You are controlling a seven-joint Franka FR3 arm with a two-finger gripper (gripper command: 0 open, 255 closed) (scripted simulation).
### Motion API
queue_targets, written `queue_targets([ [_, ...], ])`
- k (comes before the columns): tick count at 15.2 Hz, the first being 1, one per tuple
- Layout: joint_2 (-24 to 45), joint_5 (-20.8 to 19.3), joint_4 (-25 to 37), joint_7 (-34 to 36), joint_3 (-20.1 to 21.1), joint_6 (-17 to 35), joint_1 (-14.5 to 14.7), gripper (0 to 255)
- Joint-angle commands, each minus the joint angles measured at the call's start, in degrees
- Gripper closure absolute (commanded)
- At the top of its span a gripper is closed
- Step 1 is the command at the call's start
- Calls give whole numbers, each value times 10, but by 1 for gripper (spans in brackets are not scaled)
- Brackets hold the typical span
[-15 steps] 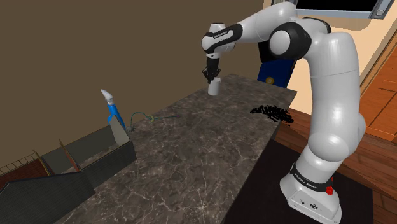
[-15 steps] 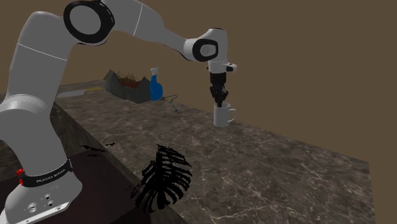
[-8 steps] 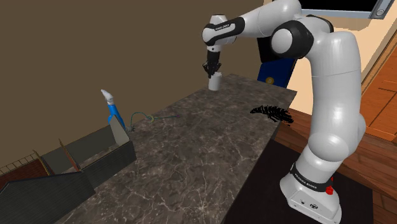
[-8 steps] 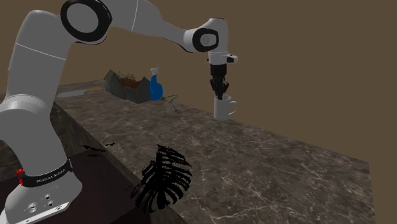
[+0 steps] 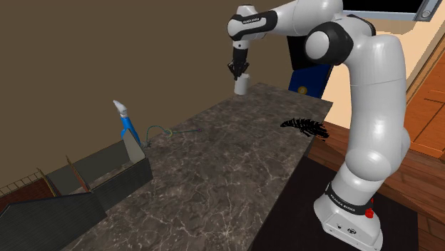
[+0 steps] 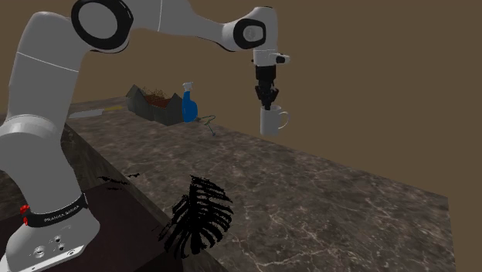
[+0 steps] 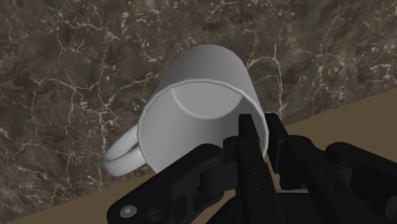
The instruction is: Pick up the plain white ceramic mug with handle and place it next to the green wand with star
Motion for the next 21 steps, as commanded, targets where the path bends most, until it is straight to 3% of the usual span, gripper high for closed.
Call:
queue_targets([
  [1,1,0,16,0,0,-16,-1,255],
  [12,15,2,116,1,-1,-102,-7,255],
  [21,-25,-22,59,108,24,-83,79,255],
])
